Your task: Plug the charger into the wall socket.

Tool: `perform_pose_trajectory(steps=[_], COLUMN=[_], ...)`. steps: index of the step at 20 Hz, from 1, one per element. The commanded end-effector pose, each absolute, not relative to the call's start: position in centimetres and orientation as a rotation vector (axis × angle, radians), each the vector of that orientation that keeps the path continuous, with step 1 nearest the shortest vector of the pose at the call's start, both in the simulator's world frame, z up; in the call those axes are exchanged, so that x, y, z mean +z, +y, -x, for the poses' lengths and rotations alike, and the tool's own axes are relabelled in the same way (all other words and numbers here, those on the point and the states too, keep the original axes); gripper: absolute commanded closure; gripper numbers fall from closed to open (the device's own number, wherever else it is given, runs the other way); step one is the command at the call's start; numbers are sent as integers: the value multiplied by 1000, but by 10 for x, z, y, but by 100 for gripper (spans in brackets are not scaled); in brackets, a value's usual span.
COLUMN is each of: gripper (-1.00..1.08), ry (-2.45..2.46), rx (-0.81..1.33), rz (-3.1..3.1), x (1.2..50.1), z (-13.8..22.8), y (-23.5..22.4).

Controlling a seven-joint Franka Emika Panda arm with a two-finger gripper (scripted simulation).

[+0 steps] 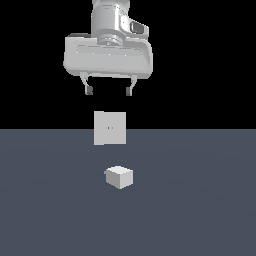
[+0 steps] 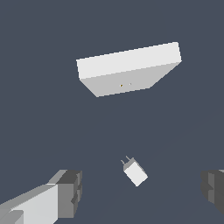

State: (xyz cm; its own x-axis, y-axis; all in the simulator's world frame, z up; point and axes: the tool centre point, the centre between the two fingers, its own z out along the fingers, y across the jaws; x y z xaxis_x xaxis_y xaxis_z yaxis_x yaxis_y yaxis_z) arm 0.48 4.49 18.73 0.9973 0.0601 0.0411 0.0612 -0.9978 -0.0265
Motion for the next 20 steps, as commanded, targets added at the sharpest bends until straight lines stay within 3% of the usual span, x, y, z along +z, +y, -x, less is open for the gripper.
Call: perform_pose_trajectory(steps=[1,20], gripper=[-92,-92], ry=[-94,-379], rx=[-63,-179], rz=[3112,3062], x=[187,157], z=[-5,21], y=[45,41])
